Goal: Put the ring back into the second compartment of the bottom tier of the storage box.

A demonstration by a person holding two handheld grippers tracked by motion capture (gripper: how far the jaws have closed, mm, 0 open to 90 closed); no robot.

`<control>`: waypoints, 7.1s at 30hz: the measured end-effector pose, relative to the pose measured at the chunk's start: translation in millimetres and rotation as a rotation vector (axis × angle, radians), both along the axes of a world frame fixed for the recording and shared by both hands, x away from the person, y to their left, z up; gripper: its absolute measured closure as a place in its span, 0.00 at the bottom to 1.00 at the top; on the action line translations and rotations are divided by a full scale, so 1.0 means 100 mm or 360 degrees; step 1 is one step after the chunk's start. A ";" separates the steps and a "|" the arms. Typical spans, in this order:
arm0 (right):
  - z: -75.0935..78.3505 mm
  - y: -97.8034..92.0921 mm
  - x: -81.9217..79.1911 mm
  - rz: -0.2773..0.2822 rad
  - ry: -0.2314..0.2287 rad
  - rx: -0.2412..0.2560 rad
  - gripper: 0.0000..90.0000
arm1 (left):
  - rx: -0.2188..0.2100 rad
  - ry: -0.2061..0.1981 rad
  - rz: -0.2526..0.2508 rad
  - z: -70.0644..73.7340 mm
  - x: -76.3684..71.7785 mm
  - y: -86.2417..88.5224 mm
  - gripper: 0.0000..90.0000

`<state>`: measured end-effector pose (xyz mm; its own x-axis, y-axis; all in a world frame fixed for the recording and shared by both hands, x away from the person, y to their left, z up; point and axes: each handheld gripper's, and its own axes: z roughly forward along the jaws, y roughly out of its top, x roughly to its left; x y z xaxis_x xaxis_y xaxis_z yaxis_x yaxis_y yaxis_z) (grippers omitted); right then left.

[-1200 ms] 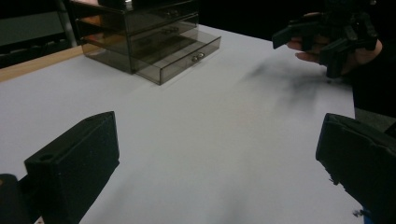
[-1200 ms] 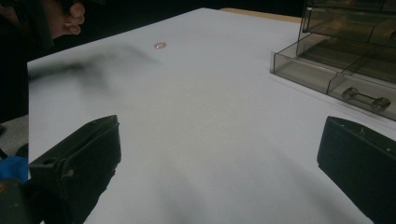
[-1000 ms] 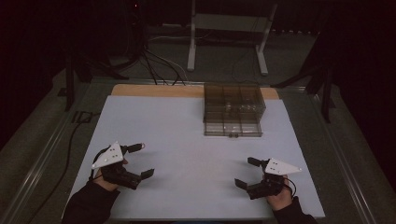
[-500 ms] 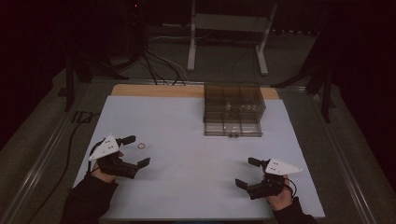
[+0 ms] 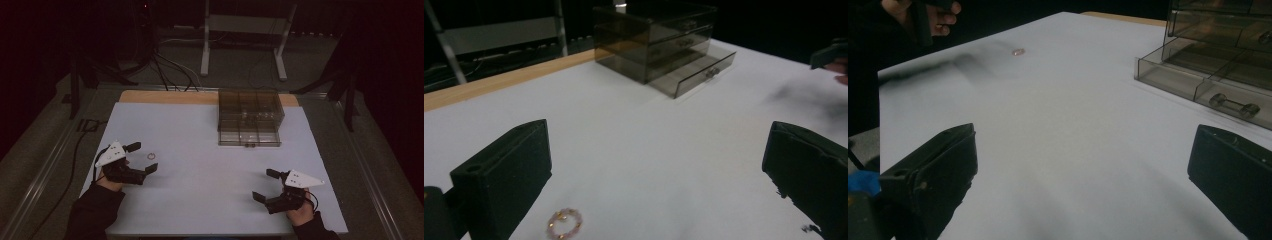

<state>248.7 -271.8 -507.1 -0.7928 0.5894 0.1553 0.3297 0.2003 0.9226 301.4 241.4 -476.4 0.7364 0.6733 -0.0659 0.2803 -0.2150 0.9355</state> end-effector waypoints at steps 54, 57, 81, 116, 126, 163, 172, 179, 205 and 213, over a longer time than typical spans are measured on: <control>0.00 -0.01 -0.01 -0.0005 0.0026 0.0007 0.00 | 0.0166 0.0377 0.0295 -0.30 0.41 0.18 0.25; 0.00 -0.01 -0.01 -0.0001 0.0023 -0.0001 0.00 | 0.0223 0.0399 0.0313 -0.32 0.44 0.14 0.35; 0.00 -0.01 -0.01 -0.0002 0.0026 -0.0004 0.00 | 0.0413 0.0539 0.0394 -0.46 0.60 -0.02 0.79; -0.01 -0.02 -0.02 -0.0029 0.0025 -0.0023 0.00 | 0.0394 0.0557 0.0393 -0.38 0.63 -0.10 1.00; -0.01 -0.02 -0.02 -0.0031 0.0025 -0.0030 0.00 | 0.0402 0.0537 0.0363 -0.33 0.62 -0.14 1.00; -0.02 -0.01 -0.04 -0.0023 0.0032 -0.0026 0.00 | 0.0395 0.0470 0.0221 -0.13 0.61 -0.42 1.00; -0.02 -0.01 -0.04 -0.0019 0.0022 -0.0035 0.00 | 0.0414 0.0474 0.0186 -0.14 0.62 -0.49 1.00; -0.01 -0.03 -0.04 -0.0027 0.0024 -0.0021 0.00 | 0.0434 0.0472 0.0168 -0.11 0.65 -0.58 1.00; -0.01 -0.03 -0.05 -0.0023 0.0026 -0.0025 0.00 | 0.0422 0.0431 0.0029 -0.01 0.72 -0.85 1.00; -0.02 -0.03 -0.05 -0.0020 0.0043 -0.0027 0.00 | 0.0418 0.0422 0.0003 0.01 0.74 -0.95 1.00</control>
